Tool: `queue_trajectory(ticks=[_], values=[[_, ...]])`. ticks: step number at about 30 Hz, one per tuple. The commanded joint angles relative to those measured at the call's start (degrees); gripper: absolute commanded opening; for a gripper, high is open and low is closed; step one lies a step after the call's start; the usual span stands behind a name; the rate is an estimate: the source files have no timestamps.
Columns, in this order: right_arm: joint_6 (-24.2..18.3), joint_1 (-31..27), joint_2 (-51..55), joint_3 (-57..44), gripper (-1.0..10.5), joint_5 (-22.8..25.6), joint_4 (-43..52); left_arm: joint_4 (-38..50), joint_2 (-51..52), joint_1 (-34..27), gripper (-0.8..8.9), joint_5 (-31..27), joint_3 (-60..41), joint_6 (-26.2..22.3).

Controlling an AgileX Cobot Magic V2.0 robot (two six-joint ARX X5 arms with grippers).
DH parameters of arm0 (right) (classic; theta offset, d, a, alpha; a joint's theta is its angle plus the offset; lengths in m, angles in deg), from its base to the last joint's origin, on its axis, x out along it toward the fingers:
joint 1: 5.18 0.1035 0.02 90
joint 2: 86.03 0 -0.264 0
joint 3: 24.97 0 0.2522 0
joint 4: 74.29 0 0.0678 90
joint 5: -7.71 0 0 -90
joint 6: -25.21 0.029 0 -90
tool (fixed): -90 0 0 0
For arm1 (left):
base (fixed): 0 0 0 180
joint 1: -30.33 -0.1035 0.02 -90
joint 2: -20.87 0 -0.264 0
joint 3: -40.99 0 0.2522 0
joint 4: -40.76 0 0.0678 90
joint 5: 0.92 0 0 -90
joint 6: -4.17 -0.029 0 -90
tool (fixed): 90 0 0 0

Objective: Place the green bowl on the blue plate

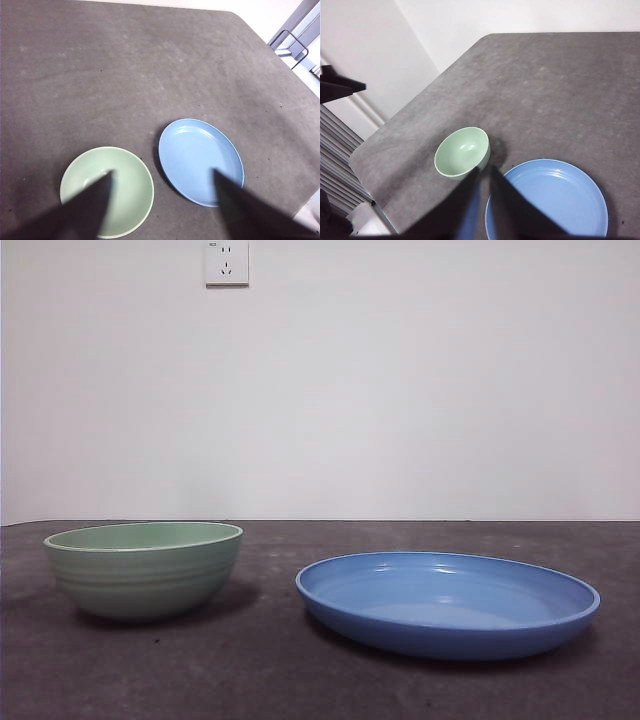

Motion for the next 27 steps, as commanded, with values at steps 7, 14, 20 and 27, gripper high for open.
queue_trajectory(ticks=[7,14,20,27], values=[[-0.7,1.0,-0.2,1.0,6.1,2.2,0.3,0.6,-0.5,0.1,5.63,0.3,1.4,-0.9],[-0.8,1.0,-0.2,1.0,6.1,2.9,0.0,0.6,-2.3,0.1,5.60,0.1,1.4,-1.1],[-0.8,1.0,-0.2,1.0,6.1,2.8,0.0,0.2,-6.3,0.1,5.58,-4.0,1.4,-1.1],[-0.8,1.0,-0.2,1.0,6.1,2.8,0.0,-4.2,-14.1,0.1,5.58,-15.0,1.4,-1.1]])
